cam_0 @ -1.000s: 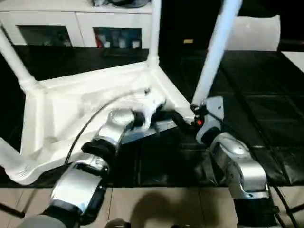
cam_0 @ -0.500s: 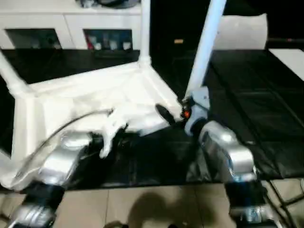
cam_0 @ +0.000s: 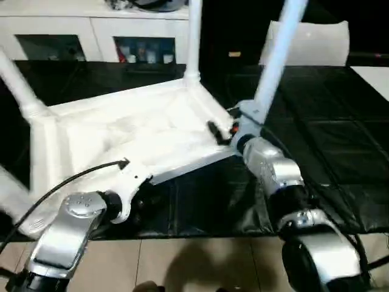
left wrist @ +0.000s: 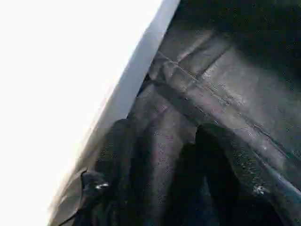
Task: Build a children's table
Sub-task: Rotate table base
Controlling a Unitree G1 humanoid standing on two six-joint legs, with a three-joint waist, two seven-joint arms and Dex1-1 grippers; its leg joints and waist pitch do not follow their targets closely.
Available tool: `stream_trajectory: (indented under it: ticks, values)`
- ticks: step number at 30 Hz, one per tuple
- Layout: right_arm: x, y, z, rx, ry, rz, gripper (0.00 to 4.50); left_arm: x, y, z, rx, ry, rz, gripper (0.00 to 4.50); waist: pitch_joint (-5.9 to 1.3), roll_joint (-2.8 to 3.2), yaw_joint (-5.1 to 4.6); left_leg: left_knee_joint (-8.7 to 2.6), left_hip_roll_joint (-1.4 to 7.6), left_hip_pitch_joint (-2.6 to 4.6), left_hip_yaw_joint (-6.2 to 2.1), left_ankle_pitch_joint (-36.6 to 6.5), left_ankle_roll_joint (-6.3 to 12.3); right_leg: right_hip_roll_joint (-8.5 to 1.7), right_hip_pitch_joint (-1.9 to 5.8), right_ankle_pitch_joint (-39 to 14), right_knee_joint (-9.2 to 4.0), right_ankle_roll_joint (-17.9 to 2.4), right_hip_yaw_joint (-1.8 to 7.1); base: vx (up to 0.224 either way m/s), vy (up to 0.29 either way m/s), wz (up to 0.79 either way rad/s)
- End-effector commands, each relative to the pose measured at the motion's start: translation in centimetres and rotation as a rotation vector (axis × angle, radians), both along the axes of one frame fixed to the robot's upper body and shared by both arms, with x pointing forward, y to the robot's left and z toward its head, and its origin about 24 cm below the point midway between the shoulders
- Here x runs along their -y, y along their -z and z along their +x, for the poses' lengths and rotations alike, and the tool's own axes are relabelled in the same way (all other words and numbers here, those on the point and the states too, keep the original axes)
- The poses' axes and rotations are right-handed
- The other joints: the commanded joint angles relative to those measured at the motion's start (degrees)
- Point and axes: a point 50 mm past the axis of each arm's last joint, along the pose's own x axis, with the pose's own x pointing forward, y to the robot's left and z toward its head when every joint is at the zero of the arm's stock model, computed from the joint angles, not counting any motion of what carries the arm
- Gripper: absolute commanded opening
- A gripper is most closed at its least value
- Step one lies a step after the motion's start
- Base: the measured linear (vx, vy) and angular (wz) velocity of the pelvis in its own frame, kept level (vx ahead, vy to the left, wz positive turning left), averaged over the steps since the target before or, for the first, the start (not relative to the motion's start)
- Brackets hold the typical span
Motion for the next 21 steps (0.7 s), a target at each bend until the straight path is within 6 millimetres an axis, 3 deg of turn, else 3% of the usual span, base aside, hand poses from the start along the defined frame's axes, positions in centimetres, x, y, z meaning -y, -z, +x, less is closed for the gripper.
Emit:
stream_trajectory:
  ticks: [1, 6, 11, 12, 14, 17, 21]
  values:
    - [4.3, -0.5, 0.5, 0.036, 0.166, -0.032, 4.5, -1.9, -0.6, 0.8, 0.069, -0.104, 0.073, 2.39, -3.52, 0.62, -0.66, -4.44, 4.21, 2.14, -2.15, -14.68, -2.42, -5.84, 1.32, -18.06, -4.03, -7.22, 4.55, 0.0, 0.0, 0.0]
    - [9.2, -1.5, 0.9, 0.083, 0.277, -0.089, 4.5, -1.2, -1.2, 1.6, 0.136, -0.125, 0.053, 2.39, -3.77, 0.68, 0.42, -4.13, 4.11, 2.41, -1.94, -14.83, -2.19, -5.81, 1.26, -17.55, -4.03, -6.82, 4.5, 0.0, 0.0, 0.0]
    - [12.1, -2.0, 0.7, 0.1, 0.296, -0.13, 4.5, 0.0, -1.6, 2.2, 0.218, -0.138, -0.001, 2.39, -4.01, 0.29, 0.55, -3.96, 3.93, 1.22, -2.02, -11.76, -0.76, -5.71, 2.19, -13.58, -3.45, -7.67, 4.23, 0.0, 0.0, 0.0]
    - [12.2, -2.0, 0.7, 0.1, 0.294, -0.125, 4.5, 0.1, -1.6, 2.2, 0.226, -0.14, -0.009, 2.39, -4.08, -0.04, 0.32, -3.81, 3.74, 0.8, -2.03, -10.75, 0.27, -5.8, 2.52, -13.08, -3.28, -7.9, 4.16, 0.0, 0.0, 0.0]
    - [11.8, -2.0, 0.6, 0.121, 0.254, -0.146, 4.5, 0.2, -1.8, 2.1, 0.252, -0.161, -0.028, 2.39, -4.15, -0.1, 0.0, -3.68, 3.71, 0.7, -2.01, -10.35, 0.92, -5.88, 2.51, -13.47, -3.35, -8.1, 4.09, 0.0, 0.0, 0.0]
    - [9.7, -1.6, -0.1, 0.152, 0.083, -0.083, 4.5, 0.6, -2.3, 1.2, 0.297, -0.216, -0.148, 2.57, -4.05, -0.11, -1.31, -3.44, 3.71, -0.07, -2.18, -9.94, 2.83, -6.11, 2.97, -15.1, -3.79, -8.6, 3.89, 0.0, 0.0, 0.0]
    - [6.9, -0.8, -2.3, 0.183, -0.16, -0.045, 4.5, 0.2, -2.1, -0.8, 0.347, -0.289, -0.24, 2.67, -4.0, 0.05, -1.87, -3.45, 3.95, 0.11, -2.23, -9.44, 4.94, -5.5, 2.57, -15.88, -4.14, -8.7, 3.73, 0.0, 0.0, 0.0]
